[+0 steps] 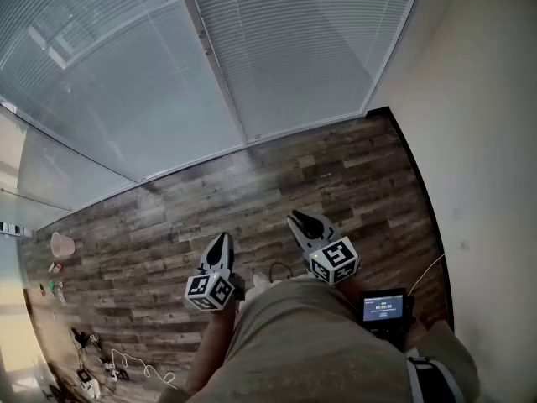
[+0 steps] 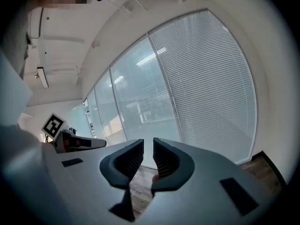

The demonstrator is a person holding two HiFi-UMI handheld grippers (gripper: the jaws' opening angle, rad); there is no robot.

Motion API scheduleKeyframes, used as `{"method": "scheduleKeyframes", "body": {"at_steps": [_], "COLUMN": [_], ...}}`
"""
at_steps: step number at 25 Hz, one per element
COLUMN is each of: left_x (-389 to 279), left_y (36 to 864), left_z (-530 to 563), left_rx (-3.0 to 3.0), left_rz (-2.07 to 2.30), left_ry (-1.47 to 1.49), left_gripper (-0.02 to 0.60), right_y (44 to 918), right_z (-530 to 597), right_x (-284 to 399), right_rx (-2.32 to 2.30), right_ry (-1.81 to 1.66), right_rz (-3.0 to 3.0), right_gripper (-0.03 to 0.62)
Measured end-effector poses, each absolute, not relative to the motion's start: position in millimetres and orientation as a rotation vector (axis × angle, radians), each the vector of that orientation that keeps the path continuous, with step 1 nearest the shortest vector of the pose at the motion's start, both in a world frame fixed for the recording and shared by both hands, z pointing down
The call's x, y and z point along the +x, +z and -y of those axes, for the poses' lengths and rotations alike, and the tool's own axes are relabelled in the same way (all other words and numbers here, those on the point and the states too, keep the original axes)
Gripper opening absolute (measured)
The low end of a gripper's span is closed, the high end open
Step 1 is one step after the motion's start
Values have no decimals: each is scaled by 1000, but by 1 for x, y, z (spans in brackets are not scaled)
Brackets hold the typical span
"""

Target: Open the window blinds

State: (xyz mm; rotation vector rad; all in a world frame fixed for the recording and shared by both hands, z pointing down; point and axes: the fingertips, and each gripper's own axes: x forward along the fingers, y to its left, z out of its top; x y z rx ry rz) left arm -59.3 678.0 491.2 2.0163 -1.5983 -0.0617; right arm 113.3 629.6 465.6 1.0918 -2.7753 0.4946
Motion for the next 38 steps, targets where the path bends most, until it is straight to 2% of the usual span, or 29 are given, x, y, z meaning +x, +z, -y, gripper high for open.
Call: {"method": "scheduleKeyframes", "body": {"at_steps": [19,38], "left_x": [-47,41], "left_y": [504,514], "left_z": [-683,-669], "left_rx": [1967,1920], "left_rz": [1597,1641], "left_ry": [-69,-81], "left_gripper": [17,17], "right_y": [467,476], "right_z": [-634,-619], "right_x": [123,205], "right_rx": [1059,970], "right_ry": [590,600], "right_rz": [2833,2866], "right_gripper": [75,75]}}
